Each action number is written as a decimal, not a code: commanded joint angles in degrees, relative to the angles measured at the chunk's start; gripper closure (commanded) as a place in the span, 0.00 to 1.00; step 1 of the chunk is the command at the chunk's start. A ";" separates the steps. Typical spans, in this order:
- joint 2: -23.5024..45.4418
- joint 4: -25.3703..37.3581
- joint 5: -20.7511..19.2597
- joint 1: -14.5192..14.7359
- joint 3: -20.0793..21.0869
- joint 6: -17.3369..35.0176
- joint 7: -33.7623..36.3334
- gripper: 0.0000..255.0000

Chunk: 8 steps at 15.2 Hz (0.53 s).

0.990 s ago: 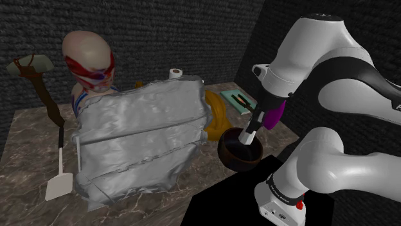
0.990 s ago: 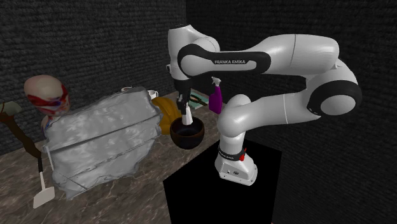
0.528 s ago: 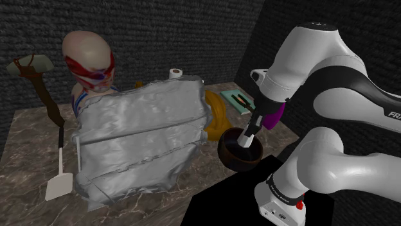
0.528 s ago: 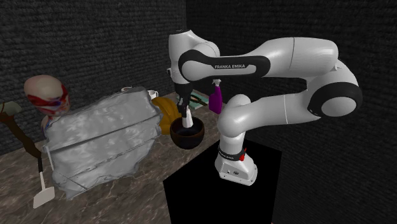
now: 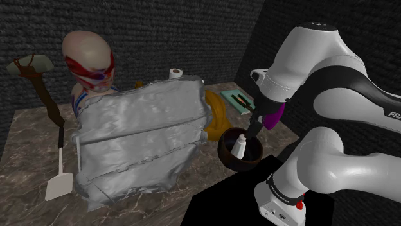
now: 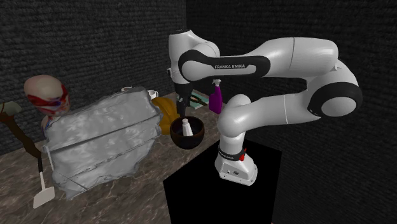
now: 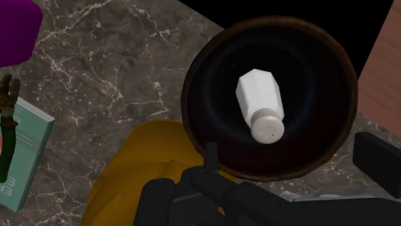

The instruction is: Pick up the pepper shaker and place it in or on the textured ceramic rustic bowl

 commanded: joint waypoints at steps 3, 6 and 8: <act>1.24 6.26 -0.82 -0.59 -0.74 -4.96 0.06 0.00; 1.67 7.95 -1.01 -0.73 -0.91 -6.21 0.08 0.00; 1.67 7.95 -1.01 -0.73 -0.90 -6.21 0.08 0.00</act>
